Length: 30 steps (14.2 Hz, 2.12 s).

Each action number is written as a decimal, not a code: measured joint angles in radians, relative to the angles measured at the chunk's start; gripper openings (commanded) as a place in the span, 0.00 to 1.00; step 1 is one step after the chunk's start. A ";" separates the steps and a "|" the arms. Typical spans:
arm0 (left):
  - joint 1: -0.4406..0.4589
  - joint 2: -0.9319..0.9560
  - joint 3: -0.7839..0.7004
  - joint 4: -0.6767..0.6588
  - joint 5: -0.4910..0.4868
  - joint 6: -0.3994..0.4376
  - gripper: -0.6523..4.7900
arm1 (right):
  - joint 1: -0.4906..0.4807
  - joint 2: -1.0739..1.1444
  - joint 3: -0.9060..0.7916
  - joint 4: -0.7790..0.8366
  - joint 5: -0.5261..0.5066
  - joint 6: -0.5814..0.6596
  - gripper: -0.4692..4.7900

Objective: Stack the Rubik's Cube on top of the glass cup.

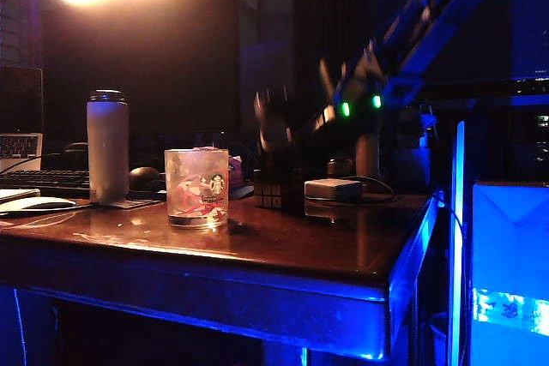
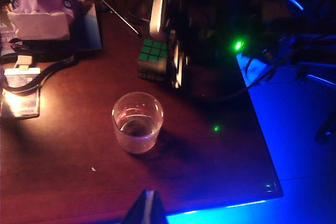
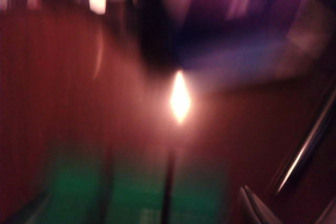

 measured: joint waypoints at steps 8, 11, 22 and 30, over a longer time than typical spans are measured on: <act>0.000 0.007 0.000 0.000 0.000 0.000 0.11 | -0.003 -0.028 -0.001 -0.095 0.009 0.032 1.00; 0.000 0.007 0.000 0.000 0.000 0.000 0.11 | -0.002 -0.030 0.000 -0.092 -0.007 0.032 1.00; 0.000 0.007 0.000 -0.037 0.000 0.000 0.11 | -0.002 -0.030 0.000 -0.135 -0.009 0.062 0.79; 0.000 0.007 0.000 -0.037 0.001 0.000 0.11 | 0.011 -0.030 0.000 -0.148 -0.008 0.069 0.29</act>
